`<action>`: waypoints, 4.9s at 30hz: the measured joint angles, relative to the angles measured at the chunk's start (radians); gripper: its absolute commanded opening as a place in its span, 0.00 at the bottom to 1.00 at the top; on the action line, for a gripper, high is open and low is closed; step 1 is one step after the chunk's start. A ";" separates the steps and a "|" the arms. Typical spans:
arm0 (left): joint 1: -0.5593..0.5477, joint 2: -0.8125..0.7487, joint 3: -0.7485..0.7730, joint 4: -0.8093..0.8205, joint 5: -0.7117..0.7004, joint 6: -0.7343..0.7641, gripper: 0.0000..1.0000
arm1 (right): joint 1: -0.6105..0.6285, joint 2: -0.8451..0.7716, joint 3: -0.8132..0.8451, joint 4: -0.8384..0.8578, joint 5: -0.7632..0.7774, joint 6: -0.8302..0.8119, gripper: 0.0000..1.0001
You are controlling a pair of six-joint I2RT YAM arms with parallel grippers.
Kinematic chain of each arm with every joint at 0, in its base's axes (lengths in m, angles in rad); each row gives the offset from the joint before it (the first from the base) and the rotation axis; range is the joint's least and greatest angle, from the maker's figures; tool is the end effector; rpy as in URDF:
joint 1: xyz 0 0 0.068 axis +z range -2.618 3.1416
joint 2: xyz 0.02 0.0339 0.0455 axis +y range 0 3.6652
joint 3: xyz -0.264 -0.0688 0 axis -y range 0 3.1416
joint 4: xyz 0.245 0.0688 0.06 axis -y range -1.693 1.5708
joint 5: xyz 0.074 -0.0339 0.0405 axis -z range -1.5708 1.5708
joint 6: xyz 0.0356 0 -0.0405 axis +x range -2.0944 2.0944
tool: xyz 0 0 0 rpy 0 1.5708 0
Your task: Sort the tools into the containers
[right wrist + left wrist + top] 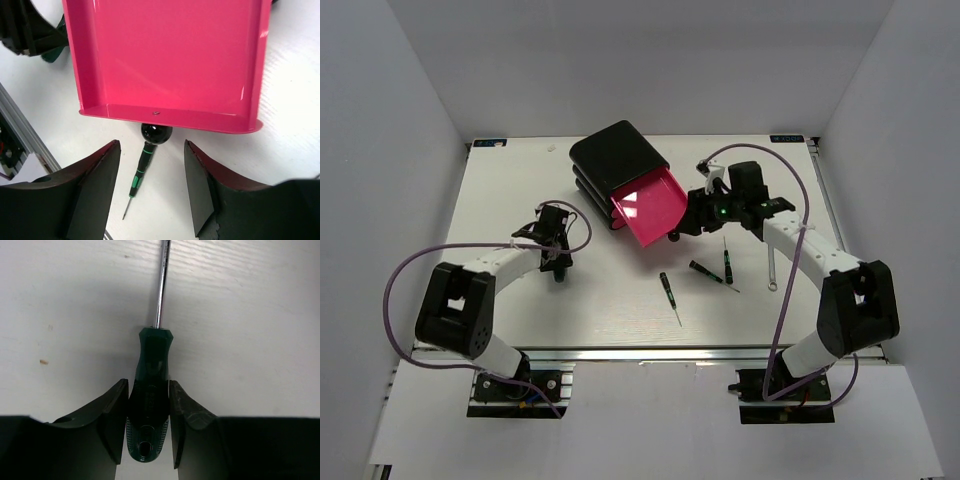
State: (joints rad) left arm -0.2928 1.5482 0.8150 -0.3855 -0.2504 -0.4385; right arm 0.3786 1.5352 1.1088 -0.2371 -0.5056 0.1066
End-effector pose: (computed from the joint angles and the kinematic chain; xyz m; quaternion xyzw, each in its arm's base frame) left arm 0.2741 -0.0734 0.1605 -0.0983 0.9623 0.0341 0.2512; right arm 0.3108 0.1422 0.2659 -0.2266 0.8474 0.3202 0.3579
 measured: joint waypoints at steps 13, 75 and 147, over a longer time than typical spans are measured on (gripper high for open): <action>-0.061 -0.527 0.125 -0.116 0.389 0.019 0.00 | -0.046 -0.138 -0.056 -0.025 0.003 -0.142 0.60; -0.353 0.154 0.689 -0.087 0.195 -0.093 0.29 | -0.156 -0.254 -0.191 -0.086 0.212 -0.280 0.83; 0.110 0.690 1.271 0.166 0.170 0.282 0.89 | -0.020 0.101 0.024 0.245 0.031 0.133 0.00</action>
State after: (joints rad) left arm -0.1825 2.2383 2.0865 -0.2195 -0.0807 -0.1562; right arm 0.3584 1.6367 1.1332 0.0074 -0.4744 0.2394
